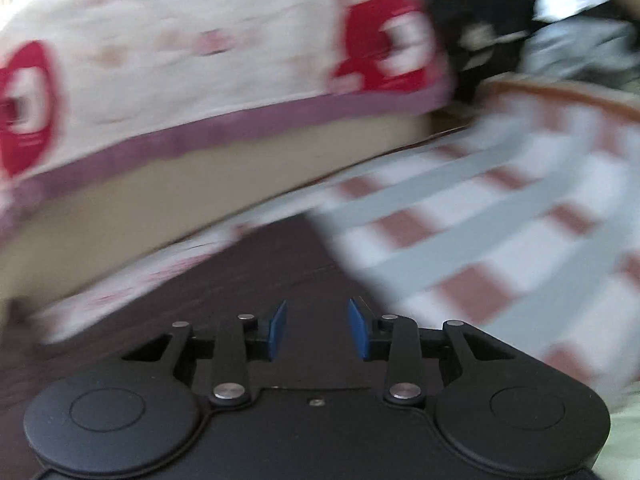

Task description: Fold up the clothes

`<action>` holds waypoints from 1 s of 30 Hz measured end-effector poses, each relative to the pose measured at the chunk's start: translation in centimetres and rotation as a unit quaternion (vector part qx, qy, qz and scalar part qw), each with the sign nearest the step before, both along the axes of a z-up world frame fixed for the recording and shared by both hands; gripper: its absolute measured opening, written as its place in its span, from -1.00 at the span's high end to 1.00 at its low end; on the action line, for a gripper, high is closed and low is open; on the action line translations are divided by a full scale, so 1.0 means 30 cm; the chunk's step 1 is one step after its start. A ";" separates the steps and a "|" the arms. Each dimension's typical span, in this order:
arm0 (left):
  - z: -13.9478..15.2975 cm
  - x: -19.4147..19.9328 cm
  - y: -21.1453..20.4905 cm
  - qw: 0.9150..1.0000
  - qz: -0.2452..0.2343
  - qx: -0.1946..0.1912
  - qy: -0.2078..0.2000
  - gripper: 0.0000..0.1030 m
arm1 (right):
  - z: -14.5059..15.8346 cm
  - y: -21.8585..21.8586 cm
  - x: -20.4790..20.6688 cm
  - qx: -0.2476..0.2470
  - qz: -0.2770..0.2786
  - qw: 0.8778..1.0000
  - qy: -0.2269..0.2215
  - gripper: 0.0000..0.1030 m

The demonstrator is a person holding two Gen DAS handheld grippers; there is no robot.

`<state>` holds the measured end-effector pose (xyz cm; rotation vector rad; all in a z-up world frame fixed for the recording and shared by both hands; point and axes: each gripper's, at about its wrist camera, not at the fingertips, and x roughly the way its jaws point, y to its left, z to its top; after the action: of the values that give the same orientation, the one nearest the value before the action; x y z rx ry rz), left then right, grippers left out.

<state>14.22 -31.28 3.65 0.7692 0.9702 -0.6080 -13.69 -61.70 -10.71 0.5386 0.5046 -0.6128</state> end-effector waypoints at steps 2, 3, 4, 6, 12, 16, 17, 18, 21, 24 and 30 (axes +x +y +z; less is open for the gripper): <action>0.072 0.000 0.066 1.000 -0.004 0.014 0.024 -0.12 | 0.005 0.043 0.031 0.018 0.065 0.998 -0.019 0.24; 0.098 -0.014 0.101 0.999 -0.005 0.022 0.035 -0.14 | 0.008 0.067 0.044 0.028 0.094 0.995 -0.029 0.23; 0.121 -0.030 0.135 0.999 -0.006 0.030 0.045 -0.15 | 0.013 0.100 0.056 0.039 0.118 0.991 -0.039 0.24; 0.117 -0.057 0.199 0.998 -0.014 0.027 0.049 -0.23 | 0.024 0.169 0.082 0.060 0.164 0.983 -0.060 0.20; -0.063 -0.071 0.381 0.998 0.032 -0.026 0.056 -0.25 | 0.040 0.494 0.176 0.114 0.314 0.937 -0.102 0.19; -0.238 -0.067 0.508 0.991 0.119 -0.056 0.023 -0.25 | -0.042 0.766 0.271 0.126 0.399 0.906 -0.068 0.18; -0.273 -0.066 0.549 0.986 0.153 -0.067 0.027 -0.25 | -0.063 0.832 0.297 0.122 0.421 0.898 -0.050 0.18; -0.299 -0.066 0.592 0.979 0.182 -0.082 0.041 -0.25 | -0.071 0.868 0.304 0.122 0.435 0.891 -0.042 0.18; -0.376 -0.054 0.726 0.948 0.267 -0.126 0.115 -0.25 | -0.084 0.954 0.308 0.122 0.472 0.873 -0.025 0.18; -0.428 -0.048 0.801 0.930 0.316 -0.126 0.143 -0.24 | -0.097 1.040 0.312 0.122 0.507 0.853 -0.009 0.18; -0.445 -0.092 0.837 0.947 0.300 -0.083 0.078 -0.48 | -0.083 1.191 0.290 0.074 0.574 0.815 0.017 0.18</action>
<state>11.46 -6.19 -9.69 0.2486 1.2132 -0.2118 -5.00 -25.97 -13.19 0.2771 0.8018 0.5911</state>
